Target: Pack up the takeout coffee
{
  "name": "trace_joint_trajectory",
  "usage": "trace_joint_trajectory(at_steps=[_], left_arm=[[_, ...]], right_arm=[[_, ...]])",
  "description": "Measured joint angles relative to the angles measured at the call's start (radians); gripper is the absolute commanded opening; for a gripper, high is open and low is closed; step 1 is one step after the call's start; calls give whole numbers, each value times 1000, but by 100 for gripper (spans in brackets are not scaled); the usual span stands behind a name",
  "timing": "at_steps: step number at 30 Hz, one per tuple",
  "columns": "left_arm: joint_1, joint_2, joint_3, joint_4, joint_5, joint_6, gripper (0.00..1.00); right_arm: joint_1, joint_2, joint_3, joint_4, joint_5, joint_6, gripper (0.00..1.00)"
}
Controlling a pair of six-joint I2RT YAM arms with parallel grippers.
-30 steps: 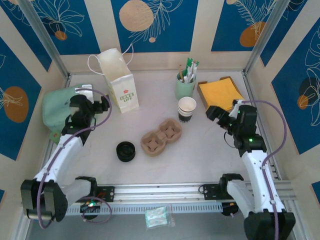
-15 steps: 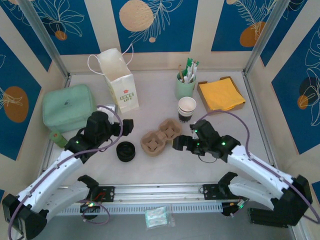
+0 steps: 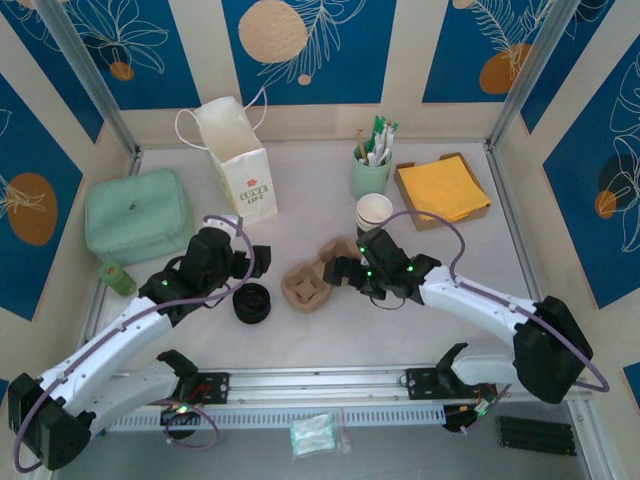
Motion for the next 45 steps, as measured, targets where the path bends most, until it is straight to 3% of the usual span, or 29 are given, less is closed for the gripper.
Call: trace_joint_trajectory(at_steps=[10, 14, 19, 32, 39, 45], left_arm=[[-15, 6, 0, -3, -4, -11, 99], [-22, 12, 0, -3, -6, -26, 99], [-26, 13, 0, -3, -6, -49, 100], [-31, 13, 15, -3, -6, -74, 99], [-32, 5, 98, -42, -95, -63, 100], [-15, 27, 207, -91, -169, -43, 99]], right_arm=[[-119, 227, 216, 90, -42, -3, 100], [-161, 346, 350, 121, -84, -50, 96], [-160, 328, 359, 120, -139, -101, 96], [130, -151, 190, -103, -111, -87, 97], [377, -169, 91, -194, -70, 40, 99], [454, -84, 68, -156, -40, 104, 100]])
